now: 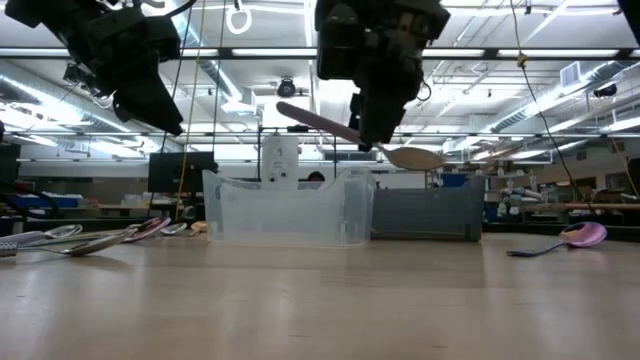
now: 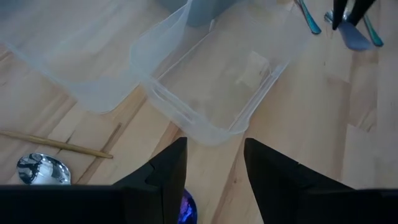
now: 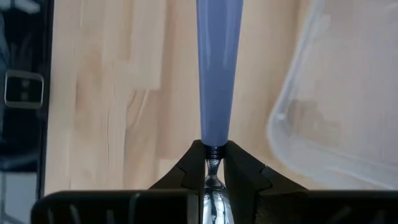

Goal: Sort silverware by color (type)
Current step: Put the purple spoon into the bottom transparent bin

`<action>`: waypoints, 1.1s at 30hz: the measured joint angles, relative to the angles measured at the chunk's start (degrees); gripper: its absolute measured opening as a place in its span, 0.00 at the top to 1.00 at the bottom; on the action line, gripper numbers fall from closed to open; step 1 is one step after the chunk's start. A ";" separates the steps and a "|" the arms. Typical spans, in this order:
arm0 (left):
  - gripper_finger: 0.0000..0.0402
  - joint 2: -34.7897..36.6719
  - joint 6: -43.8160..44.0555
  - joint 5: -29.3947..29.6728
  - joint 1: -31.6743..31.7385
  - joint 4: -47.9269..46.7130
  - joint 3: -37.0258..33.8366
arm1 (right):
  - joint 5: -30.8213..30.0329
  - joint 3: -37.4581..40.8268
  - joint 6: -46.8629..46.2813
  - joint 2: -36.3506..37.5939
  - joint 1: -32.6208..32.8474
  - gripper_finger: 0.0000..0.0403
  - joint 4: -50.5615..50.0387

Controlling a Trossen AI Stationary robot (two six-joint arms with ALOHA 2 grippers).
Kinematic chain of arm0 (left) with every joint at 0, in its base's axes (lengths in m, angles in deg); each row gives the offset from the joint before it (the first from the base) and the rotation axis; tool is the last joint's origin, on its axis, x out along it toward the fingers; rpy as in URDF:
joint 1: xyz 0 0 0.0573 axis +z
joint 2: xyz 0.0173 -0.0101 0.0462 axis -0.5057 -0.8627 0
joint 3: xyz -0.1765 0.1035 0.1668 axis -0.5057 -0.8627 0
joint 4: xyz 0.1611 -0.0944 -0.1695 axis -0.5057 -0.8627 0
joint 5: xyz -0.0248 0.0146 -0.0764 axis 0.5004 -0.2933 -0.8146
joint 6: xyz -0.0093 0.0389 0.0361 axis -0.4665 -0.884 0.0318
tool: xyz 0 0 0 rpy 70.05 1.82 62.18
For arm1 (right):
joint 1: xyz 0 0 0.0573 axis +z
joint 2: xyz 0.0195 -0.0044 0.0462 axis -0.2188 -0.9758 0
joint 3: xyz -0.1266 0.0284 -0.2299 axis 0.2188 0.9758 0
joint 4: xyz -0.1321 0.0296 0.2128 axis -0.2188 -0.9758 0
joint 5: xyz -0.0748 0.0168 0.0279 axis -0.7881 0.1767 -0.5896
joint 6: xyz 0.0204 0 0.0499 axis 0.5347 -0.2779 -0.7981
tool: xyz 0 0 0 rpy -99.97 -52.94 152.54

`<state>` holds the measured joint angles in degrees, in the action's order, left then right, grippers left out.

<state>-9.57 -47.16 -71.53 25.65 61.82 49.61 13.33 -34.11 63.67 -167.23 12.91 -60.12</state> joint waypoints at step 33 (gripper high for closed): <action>0.58 0.00 -4.03 6.89 -1.00 -2.32 -0.44 | 1.09 0.00 -19.41 -0.08 -11.78 0.88 19.53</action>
<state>-9.57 -51.20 -64.64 24.65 59.50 49.17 14.42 -34.11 44.25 -167.32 1.13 -40.59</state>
